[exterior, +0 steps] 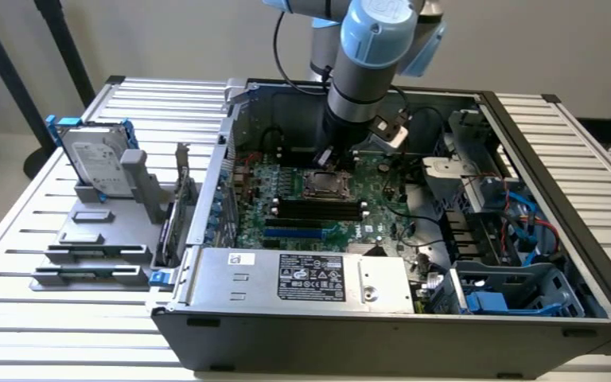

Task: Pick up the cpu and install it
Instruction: 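Install the first cpu locking lever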

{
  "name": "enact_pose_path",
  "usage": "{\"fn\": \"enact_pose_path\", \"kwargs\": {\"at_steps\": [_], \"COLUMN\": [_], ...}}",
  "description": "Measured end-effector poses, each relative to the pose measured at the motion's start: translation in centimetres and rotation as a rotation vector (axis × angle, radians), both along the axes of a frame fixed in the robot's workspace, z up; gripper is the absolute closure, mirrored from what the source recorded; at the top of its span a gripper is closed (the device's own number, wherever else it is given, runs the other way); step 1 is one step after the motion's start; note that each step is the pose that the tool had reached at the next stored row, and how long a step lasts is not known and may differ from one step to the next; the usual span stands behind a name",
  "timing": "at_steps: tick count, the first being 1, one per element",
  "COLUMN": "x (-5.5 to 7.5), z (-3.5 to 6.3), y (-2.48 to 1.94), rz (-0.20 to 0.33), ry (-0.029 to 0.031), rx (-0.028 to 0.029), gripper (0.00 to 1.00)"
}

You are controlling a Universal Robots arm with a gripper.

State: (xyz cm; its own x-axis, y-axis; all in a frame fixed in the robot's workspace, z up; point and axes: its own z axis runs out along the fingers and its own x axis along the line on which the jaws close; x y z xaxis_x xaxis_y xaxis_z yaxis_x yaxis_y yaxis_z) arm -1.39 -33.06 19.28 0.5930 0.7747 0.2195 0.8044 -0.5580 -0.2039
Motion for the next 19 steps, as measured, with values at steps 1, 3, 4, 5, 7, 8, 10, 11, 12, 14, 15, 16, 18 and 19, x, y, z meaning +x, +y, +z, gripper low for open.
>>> {"fn": "enact_pose_path", "kwargs": {"at_steps": [1,3,4,5,7,8,10,11,12,14,15,16,18,19], "x": [0.00,0.02,0.03,0.05,0.09,0.10,0.13,0.14,0.15,0.15,0.16,0.16,0.16,0.15], "z": [0.01,0.03,0.04,0.04,0.05,0.05,0.05,0.05,0.05,0.07,0.12,0.18,0.29,0.31], "y": [0.00,-0.01,-0.02,-0.02,-0.04,-0.04,-0.04,-0.04,-0.04,-0.03,-0.04,-0.05,-0.12,-0.15], "rz": [0.000,0.000,0.000,0.000,0.000,0.000,0.000,0.000,0.000,0.000,0.000,0.000,0.000,0.000], "ry": [0.0005,0.0011,0.0013,0.0014,0.0013,0.0014,0.0014,0.0014,0.0013,0.0013,0.0011,0.0010,0.0015,0.0016], "rx": [0.0000,-0.0007,-0.0011,-0.0016,-0.0026,-0.0034,-0.0048,-0.0051,-0.0054,-0.0056,-0.0056,-0.0054,-0.0052,-0.0055], "gripper": [0.89,0.89,0.89,0.89,0.89,0.89,0.89,0.89,0.89,0.89,0.89,0.89,0.89,0.89]}}
